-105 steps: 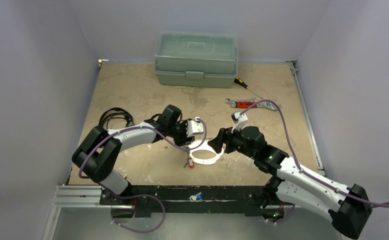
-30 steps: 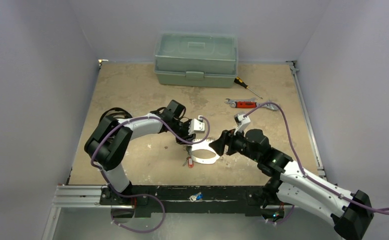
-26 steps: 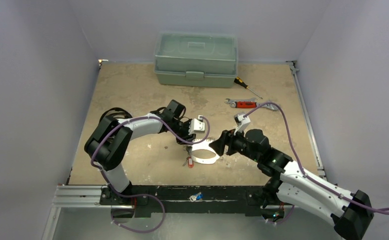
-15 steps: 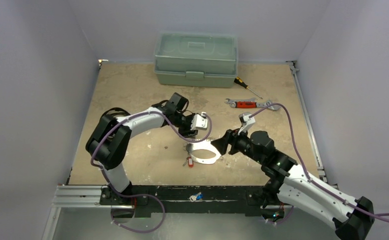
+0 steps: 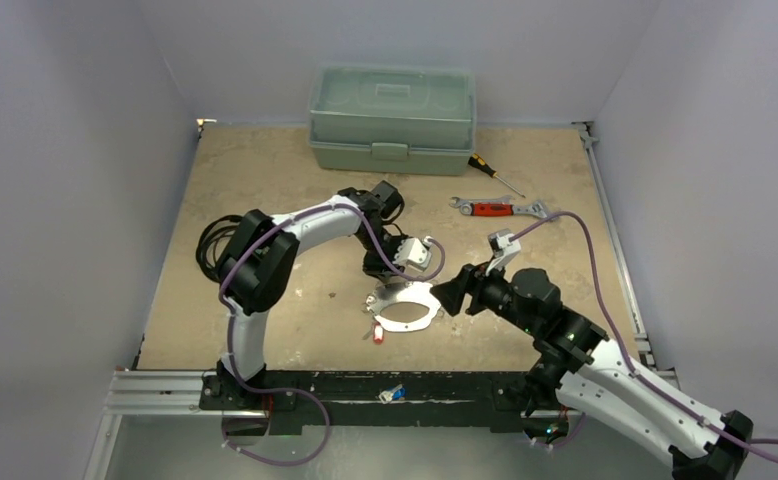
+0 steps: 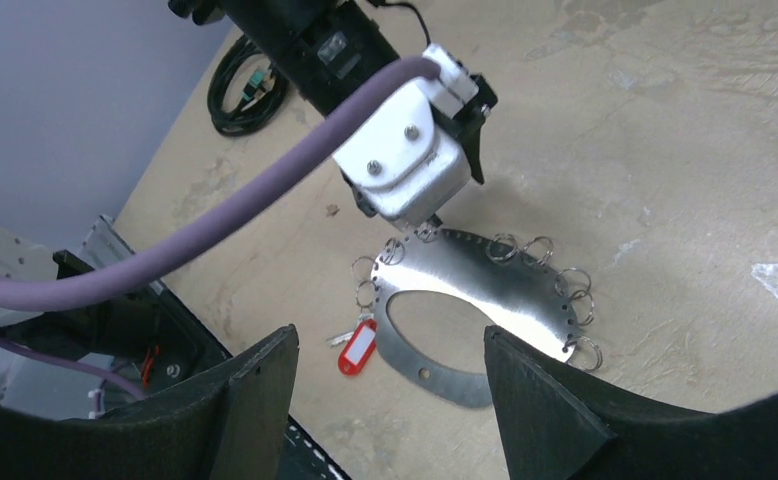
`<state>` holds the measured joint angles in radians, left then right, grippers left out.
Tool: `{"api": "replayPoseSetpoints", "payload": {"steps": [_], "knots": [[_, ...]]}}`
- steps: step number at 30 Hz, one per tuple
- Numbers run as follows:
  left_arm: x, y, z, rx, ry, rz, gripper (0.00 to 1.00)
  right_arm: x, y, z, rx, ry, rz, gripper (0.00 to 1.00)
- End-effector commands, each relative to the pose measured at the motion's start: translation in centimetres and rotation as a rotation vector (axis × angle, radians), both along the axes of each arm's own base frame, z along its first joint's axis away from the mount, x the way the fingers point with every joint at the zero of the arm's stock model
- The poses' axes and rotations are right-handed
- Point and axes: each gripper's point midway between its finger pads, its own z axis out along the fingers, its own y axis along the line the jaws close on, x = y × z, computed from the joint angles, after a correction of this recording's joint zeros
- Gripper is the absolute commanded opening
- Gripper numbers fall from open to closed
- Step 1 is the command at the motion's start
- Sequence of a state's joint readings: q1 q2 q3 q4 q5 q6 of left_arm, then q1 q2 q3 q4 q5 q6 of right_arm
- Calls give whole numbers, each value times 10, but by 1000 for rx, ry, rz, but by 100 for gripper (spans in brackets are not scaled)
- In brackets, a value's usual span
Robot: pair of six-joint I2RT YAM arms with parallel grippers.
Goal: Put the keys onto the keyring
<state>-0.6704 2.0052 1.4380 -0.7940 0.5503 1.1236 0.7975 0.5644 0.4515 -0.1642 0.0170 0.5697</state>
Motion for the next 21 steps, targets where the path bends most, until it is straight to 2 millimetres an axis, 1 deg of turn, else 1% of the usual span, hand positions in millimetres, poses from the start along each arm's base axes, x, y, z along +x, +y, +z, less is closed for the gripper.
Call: {"api": "replayPoseSetpoints", "payload": {"steps": [1, 3, 6, 8, 10, 13, 17, 21], "knots": [[-9, 10, 13, 42, 2, -47, 45, 5, -9, 30, 49, -49, -59, 72], [-6, 6, 20, 13, -18, -34, 45, 5, -10, 31, 49, -48, -61, 72], [-3, -4, 39, -61, -48, -29, 46, 4, -7, 29, 43, -41, -45, 72], [-1, -3, 47, -65, -61, -23, 46, 4, -6, 27, 37, -38, -41, 72], [-1, 2, 49, -32, -63, -18, 45, 3, -6, 26, 34, -36, -35, 72], [-4, 14, 46, 21, -53, -11, 45, 1, -6, 26, 32, -41, -25, 72], [-8, 18, 46, 38, -40, -13, 45, -1, -4, 27, 30, -39, -8, 72], [-11, 23, 35, 64, -23, -11, 43, -1, -3, 27, 30, -38, -1, 72]]}}
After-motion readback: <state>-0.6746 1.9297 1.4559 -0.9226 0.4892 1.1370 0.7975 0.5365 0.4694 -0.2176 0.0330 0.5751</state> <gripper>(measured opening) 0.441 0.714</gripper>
